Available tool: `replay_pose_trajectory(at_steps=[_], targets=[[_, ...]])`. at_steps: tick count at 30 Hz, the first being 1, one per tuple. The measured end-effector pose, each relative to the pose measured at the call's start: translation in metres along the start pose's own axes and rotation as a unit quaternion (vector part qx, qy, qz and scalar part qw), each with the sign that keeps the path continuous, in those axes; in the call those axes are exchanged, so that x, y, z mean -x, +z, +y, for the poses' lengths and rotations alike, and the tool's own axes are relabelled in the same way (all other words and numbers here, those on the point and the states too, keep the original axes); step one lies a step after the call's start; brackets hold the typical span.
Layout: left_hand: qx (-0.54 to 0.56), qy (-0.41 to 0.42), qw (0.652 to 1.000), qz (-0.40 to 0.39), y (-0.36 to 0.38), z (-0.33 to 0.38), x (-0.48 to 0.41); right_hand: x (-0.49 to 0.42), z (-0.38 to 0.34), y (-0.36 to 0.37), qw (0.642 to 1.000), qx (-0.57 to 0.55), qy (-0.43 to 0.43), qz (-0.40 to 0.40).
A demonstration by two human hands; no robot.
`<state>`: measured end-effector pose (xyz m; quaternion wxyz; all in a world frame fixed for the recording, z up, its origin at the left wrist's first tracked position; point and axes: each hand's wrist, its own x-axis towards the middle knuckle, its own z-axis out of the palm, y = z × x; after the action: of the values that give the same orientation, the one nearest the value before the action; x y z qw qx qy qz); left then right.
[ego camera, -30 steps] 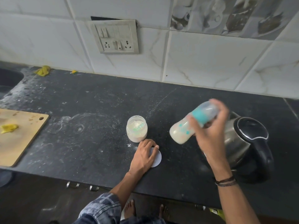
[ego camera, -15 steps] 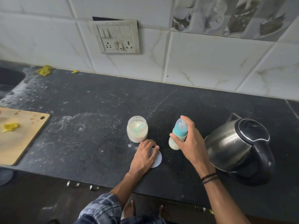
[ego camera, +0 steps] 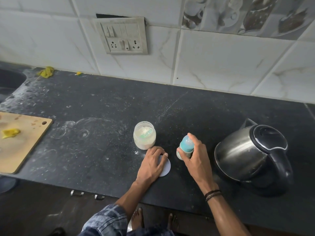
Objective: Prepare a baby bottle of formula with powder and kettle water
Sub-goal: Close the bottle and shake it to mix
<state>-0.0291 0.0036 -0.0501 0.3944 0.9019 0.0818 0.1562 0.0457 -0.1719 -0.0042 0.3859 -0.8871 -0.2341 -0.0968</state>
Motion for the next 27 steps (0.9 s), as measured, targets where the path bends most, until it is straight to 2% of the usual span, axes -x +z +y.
replay_pose_trajectory(at_steps=[8,19,21,23,25,27], targets=[[-0.004,-0.006,1.000,-0.005,0.002,-0.004,0.000,0.007,-0.002,0.003,0.999,-0.018,0.026,0.016],[-0.003,-0.008,1.000,-0.008,0.002,-0.002,0.000,-0.006,-0.008,-0.004,1.000,-0.012,0.013,0.012],[0.000,-0.011,1.000,-0.007,0.002,-0.001,-0.001,-0.018,-0.022,-0.022,0.996,-0.065,0.022,0.053],[-0.001,-0.009,1.000,-0.007,0.002,-0.002,-0.002,-0.032,-0.042,-0.047,0.982,-0.120,0.001,0.149],[0.001,-0.010,1.000,-0.004,0.002,-0.002,-0.001,-0.042,-0.064,-0.073,0.942,-0.187,-0.033,0.275],[0.004,-0.013,1.000,-0.003,0.002,-0.002,-0.001,-0.051,-0.085,-0.092,0.890,-0.294,-0.028,0.348]])
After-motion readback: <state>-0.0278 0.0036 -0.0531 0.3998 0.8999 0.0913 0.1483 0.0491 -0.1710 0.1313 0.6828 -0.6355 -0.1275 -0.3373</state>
